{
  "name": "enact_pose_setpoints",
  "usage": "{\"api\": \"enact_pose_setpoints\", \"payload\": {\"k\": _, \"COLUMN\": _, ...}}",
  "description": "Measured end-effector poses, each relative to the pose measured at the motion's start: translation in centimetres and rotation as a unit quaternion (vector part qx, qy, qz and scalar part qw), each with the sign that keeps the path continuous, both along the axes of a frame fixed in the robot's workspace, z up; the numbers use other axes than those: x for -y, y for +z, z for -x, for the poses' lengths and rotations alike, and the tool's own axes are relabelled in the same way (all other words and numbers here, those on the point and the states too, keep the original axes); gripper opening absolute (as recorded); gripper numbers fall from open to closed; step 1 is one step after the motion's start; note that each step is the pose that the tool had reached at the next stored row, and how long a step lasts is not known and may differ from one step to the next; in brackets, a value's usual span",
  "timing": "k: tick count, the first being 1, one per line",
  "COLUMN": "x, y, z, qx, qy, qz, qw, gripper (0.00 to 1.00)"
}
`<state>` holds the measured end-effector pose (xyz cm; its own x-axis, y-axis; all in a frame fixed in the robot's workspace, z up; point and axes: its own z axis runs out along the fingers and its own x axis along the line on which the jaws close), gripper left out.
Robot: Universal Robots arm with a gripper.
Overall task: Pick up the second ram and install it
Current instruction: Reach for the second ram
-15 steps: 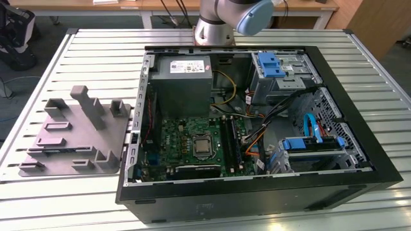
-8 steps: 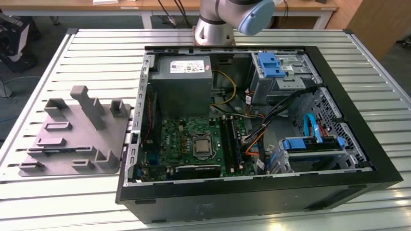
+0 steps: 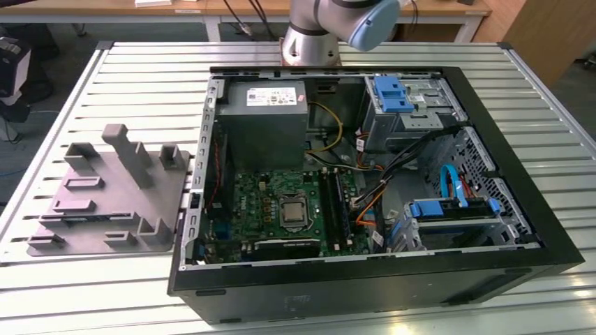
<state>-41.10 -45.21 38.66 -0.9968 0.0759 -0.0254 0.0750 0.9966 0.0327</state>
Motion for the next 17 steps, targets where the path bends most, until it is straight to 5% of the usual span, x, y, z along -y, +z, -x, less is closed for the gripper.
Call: {"api": "enact_pose_setpoints", "payload": {"k": 17, "x": 3.63, "y": -0.02, "z": 0.0, "qx": 0.0000, "qy": 0.000, "qz": 0.0116, "qw": 0.9999, "gripper": 0.10}}
